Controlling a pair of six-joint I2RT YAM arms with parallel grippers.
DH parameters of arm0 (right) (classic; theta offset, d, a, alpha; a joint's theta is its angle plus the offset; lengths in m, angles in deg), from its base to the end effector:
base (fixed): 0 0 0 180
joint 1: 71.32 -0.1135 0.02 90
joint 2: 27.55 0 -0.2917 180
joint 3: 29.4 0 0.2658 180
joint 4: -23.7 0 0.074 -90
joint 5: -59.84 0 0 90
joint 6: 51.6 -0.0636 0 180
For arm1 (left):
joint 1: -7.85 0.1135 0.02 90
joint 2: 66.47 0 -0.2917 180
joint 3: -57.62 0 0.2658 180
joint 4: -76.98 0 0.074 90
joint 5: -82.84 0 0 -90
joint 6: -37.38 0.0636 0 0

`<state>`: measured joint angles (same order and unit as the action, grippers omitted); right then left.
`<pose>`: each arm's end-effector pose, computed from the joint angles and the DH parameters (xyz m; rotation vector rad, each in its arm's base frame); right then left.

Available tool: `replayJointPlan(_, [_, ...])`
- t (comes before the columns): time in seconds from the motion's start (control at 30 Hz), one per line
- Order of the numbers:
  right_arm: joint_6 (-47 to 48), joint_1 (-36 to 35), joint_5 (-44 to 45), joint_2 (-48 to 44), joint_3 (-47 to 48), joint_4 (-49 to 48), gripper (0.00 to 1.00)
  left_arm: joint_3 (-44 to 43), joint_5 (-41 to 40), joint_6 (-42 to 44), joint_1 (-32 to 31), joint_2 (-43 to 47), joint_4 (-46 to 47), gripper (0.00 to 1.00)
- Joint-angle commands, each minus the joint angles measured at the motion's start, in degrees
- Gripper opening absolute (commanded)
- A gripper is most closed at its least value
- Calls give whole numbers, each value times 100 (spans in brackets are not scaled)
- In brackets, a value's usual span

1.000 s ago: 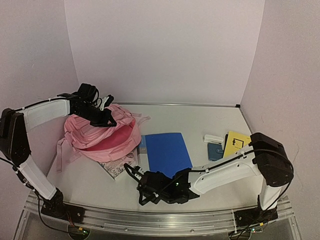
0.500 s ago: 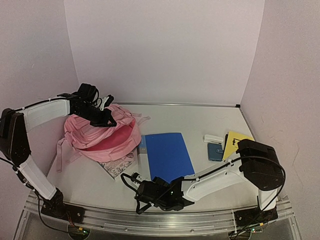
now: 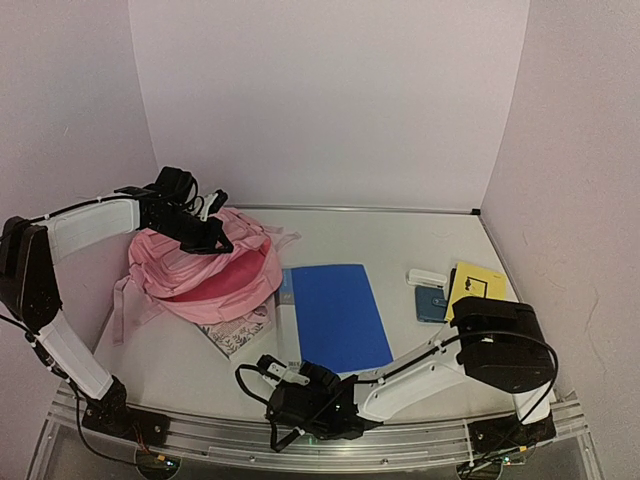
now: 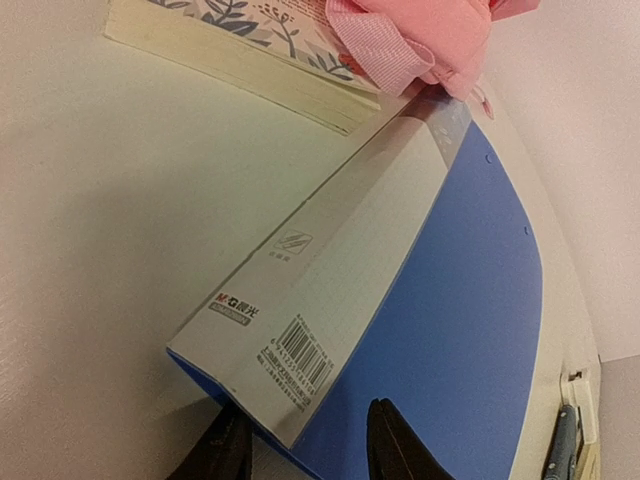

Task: Pack the student bag
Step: Pick up the files from the center of the board.

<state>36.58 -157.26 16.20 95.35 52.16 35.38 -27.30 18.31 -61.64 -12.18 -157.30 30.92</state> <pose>0.0777 0.4445 0.0887 -1.2047 1.7920 -0.1643 0.3379 -0.1523 0.2743 0.4343 2.4736 -0.7642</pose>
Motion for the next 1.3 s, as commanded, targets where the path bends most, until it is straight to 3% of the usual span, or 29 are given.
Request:
replayJointPlan(0.0, [136, -90, 844, 169, -107, -587, 40, -249, -30, -39, 96, 90, 72, 0])
replayJointPlan(0.33, [539, -125, 1548, 723, 58, -1120, 36, -255, 50, -48, 102, 74, 84, 0])
replayJointPlan(0.4, [552, -126, 1669, 784, 95, -1229, 29, -259, 79, -56, 102, 50, 88, 0])
replayJointPlan(0.53, [440, -117, 1950, 701, 126, -1428, 7, -291, 239, -74, 96, -30, 80, 2])
replayJointPlan(0.63, [246, -81, 2100, 340, 58, -1478, 0, -345, 356, -149, 96, -58, 88, 15])
replayJointPlan(0.77, [-199, 54, 1985, -388, -185, -1532, 0, -378, 427, -503, 93, 40, 256, 52])
replayJointPlan(0.9, [-290, 139, 1752, -1021, -498, -1789, 0, -215, 672, -1287, 96, 274, 674, 73])
replayJointPlan(1.1, [-536, 337, 1509, -1723, -860, -1941, 0, 719, 1359, -3245, -13, 567, 2302, 78])
replayJointPlan(1.27, [-573, 359, 1439, -2032, -1028, -2042, 0, 1163, 1368, -4463, -432, 462, 3541, 80])
